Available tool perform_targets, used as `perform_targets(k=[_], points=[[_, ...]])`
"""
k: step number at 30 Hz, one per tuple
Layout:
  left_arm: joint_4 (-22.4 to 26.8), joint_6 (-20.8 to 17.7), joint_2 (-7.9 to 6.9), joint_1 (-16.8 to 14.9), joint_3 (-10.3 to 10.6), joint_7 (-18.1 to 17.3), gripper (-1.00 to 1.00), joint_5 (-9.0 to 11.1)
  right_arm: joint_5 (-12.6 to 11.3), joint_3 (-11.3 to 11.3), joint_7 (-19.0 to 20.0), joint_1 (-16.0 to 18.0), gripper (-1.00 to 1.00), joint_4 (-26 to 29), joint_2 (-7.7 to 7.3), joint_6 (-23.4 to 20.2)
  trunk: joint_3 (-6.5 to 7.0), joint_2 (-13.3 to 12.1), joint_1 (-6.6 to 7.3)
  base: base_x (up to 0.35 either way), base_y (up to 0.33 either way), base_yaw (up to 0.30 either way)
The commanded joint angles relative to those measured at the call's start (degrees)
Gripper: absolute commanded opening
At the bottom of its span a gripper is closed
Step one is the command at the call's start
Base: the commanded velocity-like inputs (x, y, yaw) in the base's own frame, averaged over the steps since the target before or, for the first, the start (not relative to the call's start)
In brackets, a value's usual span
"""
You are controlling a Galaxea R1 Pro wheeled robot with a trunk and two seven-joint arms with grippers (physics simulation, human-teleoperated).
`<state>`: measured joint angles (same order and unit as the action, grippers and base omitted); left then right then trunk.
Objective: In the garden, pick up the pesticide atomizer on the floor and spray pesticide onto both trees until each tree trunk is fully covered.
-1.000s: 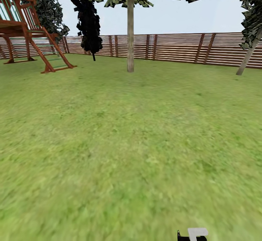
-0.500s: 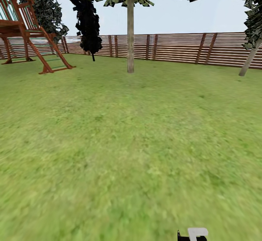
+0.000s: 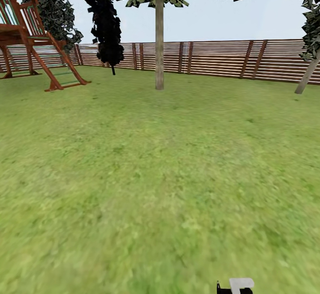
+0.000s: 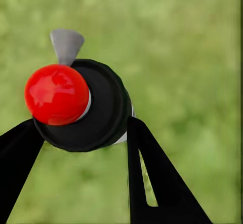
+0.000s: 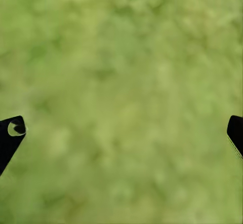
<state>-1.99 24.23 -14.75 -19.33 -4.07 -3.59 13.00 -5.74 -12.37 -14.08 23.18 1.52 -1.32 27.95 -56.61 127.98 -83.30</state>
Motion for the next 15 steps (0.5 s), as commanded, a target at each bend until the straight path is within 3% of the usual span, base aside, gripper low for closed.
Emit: perform_targets(k=[1,15], points=[[-0.21,0.3,-0.01,-0.06,-0.41,-0.38,-1.0,0.18,-0.59,-0.51,-0.07,0.03,1.0,-0.03,0.0,0.18,-0.05,0.02,-0.03,0.34,0.0,0.0],[-0.21,0.29,-0.01,-0.07,-0.41,-0.36,-1.0,0.18,-0.59,-0.53,-0.07,0.03,1.0,-0.03,0.0,0.18,-0.05,0.02,-0.03,0.339,0.0,0.0]])
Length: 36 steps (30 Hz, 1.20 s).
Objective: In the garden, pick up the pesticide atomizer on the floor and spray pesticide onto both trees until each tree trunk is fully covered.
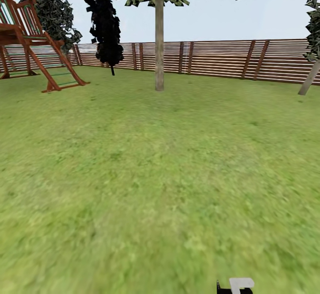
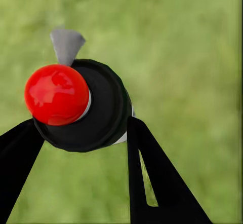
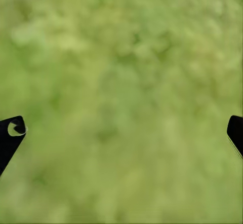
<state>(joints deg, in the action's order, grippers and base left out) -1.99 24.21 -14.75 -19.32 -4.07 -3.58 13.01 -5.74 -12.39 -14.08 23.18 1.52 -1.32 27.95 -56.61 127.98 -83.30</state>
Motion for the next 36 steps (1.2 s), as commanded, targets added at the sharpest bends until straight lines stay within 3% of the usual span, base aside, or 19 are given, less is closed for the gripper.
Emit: perform_targets(k=[1,36], points=[[-0.21,0.31,-0.02,-0.08,-0.41,-0.38,-1.0,0.17,-0.59,-0.5,-0.07,0.03,1.0,-0.03,0.0,0.18,-0.05,0.02,-0.03,0.34,0.0,0.0],[-0.21,0.38,-0.04,-0.09,-0.41,-0.38,-1.0,0.17,-0.59,-0.47,-0.07,0.03,1.0,-0.03,0.0,0.18,-0.05,0.02,-0.03,0.339,0.0,0.0]])
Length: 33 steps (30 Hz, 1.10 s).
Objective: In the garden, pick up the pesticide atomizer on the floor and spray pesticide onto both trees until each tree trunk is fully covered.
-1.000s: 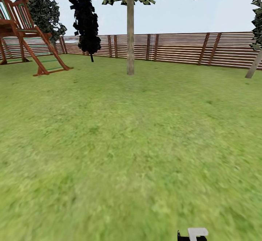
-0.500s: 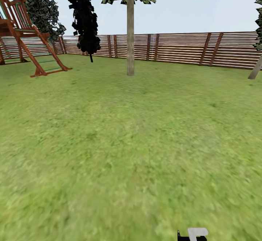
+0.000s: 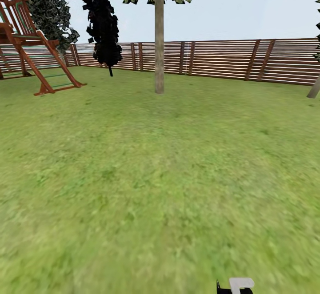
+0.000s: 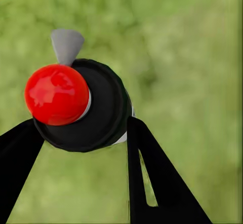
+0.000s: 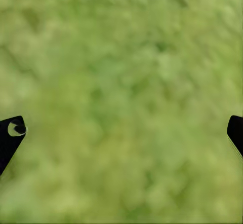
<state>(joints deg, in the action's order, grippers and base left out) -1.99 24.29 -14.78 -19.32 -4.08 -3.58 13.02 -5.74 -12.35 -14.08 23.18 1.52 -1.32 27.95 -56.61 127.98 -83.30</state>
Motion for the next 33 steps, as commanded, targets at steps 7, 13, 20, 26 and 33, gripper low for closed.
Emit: perform_targets(k=[7,13,20,26,33], points=[[-0.21,0.24,0.01,-0.1,-0.4,-0.38,-1.0,0.17,-0.59,-0.52,-0.07,0.03,1.0,-0.03,0.0,0.18,-0.05,0.02,-0.03,0.339,0.0,0.0],[-0.21,0.23,0.01,-0.08,-0.4,-0.38,-1.0,0.17,-0.59,-0.54,-0.07,0.03,1.0,-0.03,0.0,0.18,-0.05,0.02,-0.03,0.339,0.0,0.0],[-0.21,0.23,0.01,-0.1,-0.4,-0.4,-1.0,0.17,-0.59,-0.51,-0.07,0.03,1.0,-0.03,0.0,0.18,-0.05,0.02,-0.03,0.34,0.0,0.0],[-0.21,0.23,0.0,-0.07,-0.4,-0.38,-1.0,0.17,-0.59,-0.54,-0.07,0.03,1.0,-0.03,0.0,0.18,-0.05,0.02,-0.03,0.339,0.0,0.0],[-0.21,0.25,0.01,-0.08,-0.4,-0.39,-1.0,0.17,-0.59,-0.52,-0.07,0.03,1.0,-0.03,0.0,0.18,-0.05,0.02,-0.03,0.339,0.0,0.0]])
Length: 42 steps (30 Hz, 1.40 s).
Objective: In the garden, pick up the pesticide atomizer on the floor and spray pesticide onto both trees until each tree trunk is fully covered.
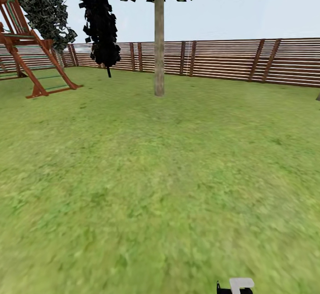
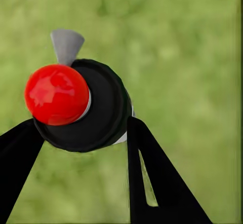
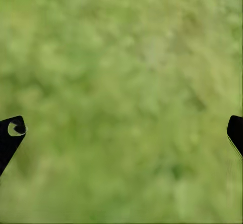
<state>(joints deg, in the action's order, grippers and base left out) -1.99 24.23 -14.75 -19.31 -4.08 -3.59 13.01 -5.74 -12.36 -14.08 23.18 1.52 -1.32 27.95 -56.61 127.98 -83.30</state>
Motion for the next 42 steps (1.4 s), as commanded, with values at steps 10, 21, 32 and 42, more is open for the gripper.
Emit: perform_targets(k=[10,21,32,42], points=[[-0.21,0.3,-0.05,-0.1,-0.41,-0.36,-1.0,0.17,-0.59,-0.53,-0.07,0.03,1.0,-0.03,0.0,0.18,-0.05,0.02,-0.03,0.339,0.0,0.0],[-0.21,0.3,-0.01,-0.08,-0.41,-0.38,-1.0,0.17,-0.59,-0.52,-0.07,0.03,1.0,-0.03,0.0,0.18,-0.05,0.02,-0.03,0.339,0.0,0.0],[-0.21,0.29,-0.01,-0.09,-0.41,-0.36,-1.0,0.17,-0.59,-0.52,-0.07,0.03,1.0,-0.03,0.0,0.18,-0.05,0.02,-0.03,0.34,0.0,0.0],[-0.21,0.29,-0.01,-0.09,-0.41,-0.37,-1.0,0.17,-0.59,-0.49,-0.07,0.03,1.0,-0.04,0.0,0.18,-0.05,0.02,-0.03,0.339,0.0,0.0]])
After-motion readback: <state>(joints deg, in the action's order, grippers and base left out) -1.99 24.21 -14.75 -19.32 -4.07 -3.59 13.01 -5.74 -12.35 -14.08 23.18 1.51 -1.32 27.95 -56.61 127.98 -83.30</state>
